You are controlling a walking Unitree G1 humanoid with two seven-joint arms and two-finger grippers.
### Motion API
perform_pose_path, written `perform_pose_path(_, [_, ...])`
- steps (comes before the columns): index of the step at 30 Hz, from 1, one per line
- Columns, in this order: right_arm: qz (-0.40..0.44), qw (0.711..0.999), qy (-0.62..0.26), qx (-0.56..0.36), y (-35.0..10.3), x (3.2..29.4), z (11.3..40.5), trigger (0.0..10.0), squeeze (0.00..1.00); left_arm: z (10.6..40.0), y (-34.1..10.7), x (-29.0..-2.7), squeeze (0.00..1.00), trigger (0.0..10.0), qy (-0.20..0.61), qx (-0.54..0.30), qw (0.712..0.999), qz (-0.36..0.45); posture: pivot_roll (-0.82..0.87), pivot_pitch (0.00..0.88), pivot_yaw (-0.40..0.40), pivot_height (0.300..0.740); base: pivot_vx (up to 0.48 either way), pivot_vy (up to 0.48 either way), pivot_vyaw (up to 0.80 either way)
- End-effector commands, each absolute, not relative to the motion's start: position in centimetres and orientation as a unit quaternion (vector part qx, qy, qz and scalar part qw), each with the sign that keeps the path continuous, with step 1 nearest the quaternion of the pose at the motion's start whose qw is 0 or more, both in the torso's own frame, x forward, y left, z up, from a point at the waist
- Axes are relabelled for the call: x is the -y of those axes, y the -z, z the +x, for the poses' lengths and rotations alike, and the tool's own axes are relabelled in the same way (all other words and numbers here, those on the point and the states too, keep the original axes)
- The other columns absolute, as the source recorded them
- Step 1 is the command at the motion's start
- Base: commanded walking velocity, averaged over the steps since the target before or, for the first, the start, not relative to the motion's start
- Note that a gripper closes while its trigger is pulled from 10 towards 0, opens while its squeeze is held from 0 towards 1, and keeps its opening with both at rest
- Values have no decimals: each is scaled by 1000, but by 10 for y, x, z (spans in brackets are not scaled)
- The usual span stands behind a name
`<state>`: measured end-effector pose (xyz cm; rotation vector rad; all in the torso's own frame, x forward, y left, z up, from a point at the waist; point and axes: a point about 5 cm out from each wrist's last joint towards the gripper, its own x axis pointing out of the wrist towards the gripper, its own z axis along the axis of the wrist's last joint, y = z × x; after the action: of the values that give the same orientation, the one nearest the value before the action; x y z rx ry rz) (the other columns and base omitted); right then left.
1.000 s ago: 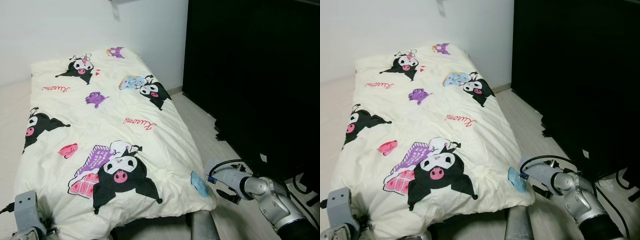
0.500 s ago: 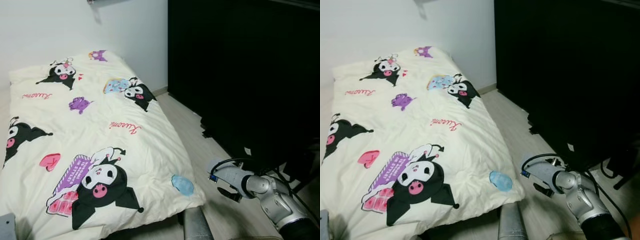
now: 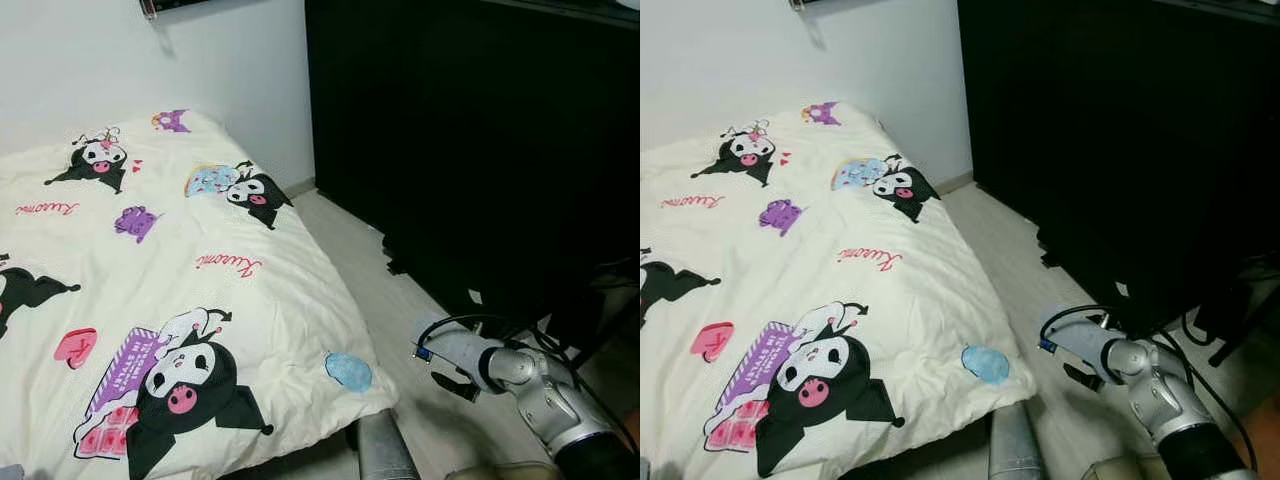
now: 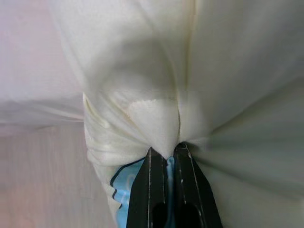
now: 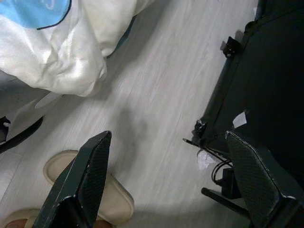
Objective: Clean up the room
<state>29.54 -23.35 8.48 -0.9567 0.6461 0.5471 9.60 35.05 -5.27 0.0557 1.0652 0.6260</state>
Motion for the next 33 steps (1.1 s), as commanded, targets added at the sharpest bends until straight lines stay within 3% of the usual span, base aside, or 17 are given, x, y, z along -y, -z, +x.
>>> perform_pose_path(1, [-444,806,-257,-293,-85,231,296,10000,0,53,74,-335,310,10000,-271,-593,757,40,-163,117,66,548,0,0,0])
perform_pose_path(2, [-444,806,-257,-293,-85,231,296,10000,0,53,74,-335,310,10000,-271,-593,757,40,-163,117,66,548,0,0,0])
perform_pose_path(3, [-444,807,-255,-293,-85,232,296,10000,0,60,73,-335,1000,10000,-255,-589,765,58,-161,116,65,548,0,0,0])
perform_pose_path(8, [-444,808,-253,-293,-86,234,296,10000,0,70,69,-337,1000,10000,-231,-586,772,90,-162,117,67,548,0,0,0])
perform_pose_path(10, [-441,810,-251,-294,-86,235,296,10000,0,81,63,-341,1000,10000,-128,-610,763,171,-157,117,68,548,0,0,0])
perform_pose_path(13, [-441,810,-251,-294,-86,235,296,10000,0,81,63,-341,1000,10000,-128,-610,763,171,-157,117,68,548,0,0,0])
perform_pose_path(14, [-440,811,-251,-294,-86,235,296,10000,0,83,61,-342,0,10000,-74,-626,748,207,-157,117,68,548,0,0,0])
perform_pose_path(15, [-434,814,-251,-293,-87,235,296,10000,0,83,56,-340,0,10000,17,-651,725,226,-158,114,68,548,0,0,0])
perform_pose_path(17, [-434,814,-251,-293,-87,235,296,10000,0,83,56,-340,0,10000,17,-651,725,226,-158,114,68,548,0,0,0])
perform_pose_path(20, [-399,834,-260,-279,-92,232,298,10000,0,86,19,-328,0,10000,222,-656,680,241,-159,113,66,548,0,0,0])
perform_pose_path(22, [-357,861,-265,-249,-101,227,302,10000,0,103,-30,-306,0,10000,338,-585,706,212,-159,107,58,548,0,0,0])
perform_pose_path(23, [-357,861,-265,-249,-101,227,302,10000,0,103,-30,-306,0,10000,338,-585,706,212,-159,107,58,548,0,0,0])
perform_pose_path(24, [-319,884,-263,-221,-109,223,307,10000,0,121,-78,-276,0,10000,442,-486,730,187,-155,103,56,548,0,0,0])
perform_pose_path(25, [-319,884,-263,-221,-109,223,307,10000,0,121,-78,-276,0,10000,442,-486,730,187,-155,103,56,548,0,0,0])
perform_pose_path(29, [-260,911,-262,-185,-121,217,315,10000,0,158,-146,-238,0,10000,533,-285,783,147,-150,100,56,548,0,0,0])
perform_pose_path(32, [-252,916,-260,-173,-125,215,317,10000,0,170,-162,-229,0,10000,539,-219,805,119,-154,98,61,553,0,0,0])
perform_pose_path(33, [-242,923,-251,-161,-128,214,320,10000,0,189,-174,-221,0,10000,519,-128,841,76,-154,94,61,557,0,0,0])
